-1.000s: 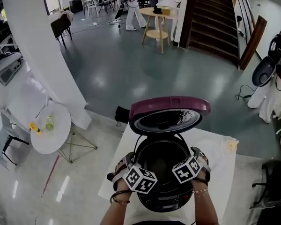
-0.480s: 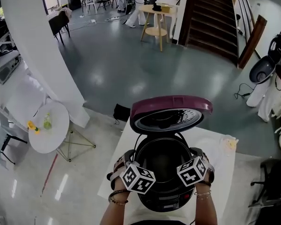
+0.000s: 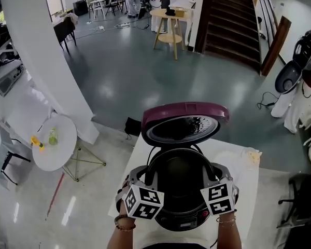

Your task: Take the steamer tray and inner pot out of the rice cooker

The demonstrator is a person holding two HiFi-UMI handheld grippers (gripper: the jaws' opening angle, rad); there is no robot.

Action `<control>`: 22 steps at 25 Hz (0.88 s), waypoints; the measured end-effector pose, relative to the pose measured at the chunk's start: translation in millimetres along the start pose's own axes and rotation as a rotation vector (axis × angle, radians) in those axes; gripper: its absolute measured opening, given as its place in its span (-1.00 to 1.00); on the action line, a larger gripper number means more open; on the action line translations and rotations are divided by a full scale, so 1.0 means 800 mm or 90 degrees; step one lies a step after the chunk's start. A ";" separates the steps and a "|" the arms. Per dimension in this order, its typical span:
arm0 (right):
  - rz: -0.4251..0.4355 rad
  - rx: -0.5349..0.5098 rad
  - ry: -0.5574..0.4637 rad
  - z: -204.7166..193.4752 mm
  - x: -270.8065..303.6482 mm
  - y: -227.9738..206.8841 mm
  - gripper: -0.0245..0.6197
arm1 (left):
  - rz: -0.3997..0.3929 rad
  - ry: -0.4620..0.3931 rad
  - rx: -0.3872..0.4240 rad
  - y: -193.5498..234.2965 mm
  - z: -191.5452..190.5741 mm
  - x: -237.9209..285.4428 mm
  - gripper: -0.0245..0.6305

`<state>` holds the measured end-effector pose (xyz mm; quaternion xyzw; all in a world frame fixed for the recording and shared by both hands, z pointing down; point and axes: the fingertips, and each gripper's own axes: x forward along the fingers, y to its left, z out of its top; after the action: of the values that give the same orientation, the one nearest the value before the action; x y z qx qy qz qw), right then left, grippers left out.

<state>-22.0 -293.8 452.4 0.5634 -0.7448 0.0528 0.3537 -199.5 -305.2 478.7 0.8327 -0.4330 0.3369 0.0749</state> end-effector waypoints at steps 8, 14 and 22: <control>-0.067 -0.024 -0.155 0.056 -0.098 -0.029 -0.90 | 0.050 -0.104 0.013 -0.014 0.063 -0.083 -0.70; -0.115 -0.012 -0.223 0.053 -0.184 -0.077 -0.90 | 0.051 -0.186 0.027 -0.073 0.124 -0.130 -0.73; -0.153 0.029 -0.193 -0.055 -0.268 -0.182 -0.90 | -0.032 -0.217 0.078 -0.226 0.188 -0.124 -0.74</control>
<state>150.9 -153.2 313.1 0.6579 -0.7154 -0.0587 0.2281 -25.1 -190.1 332.4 0.8912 -0.3973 0.2146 -0.0423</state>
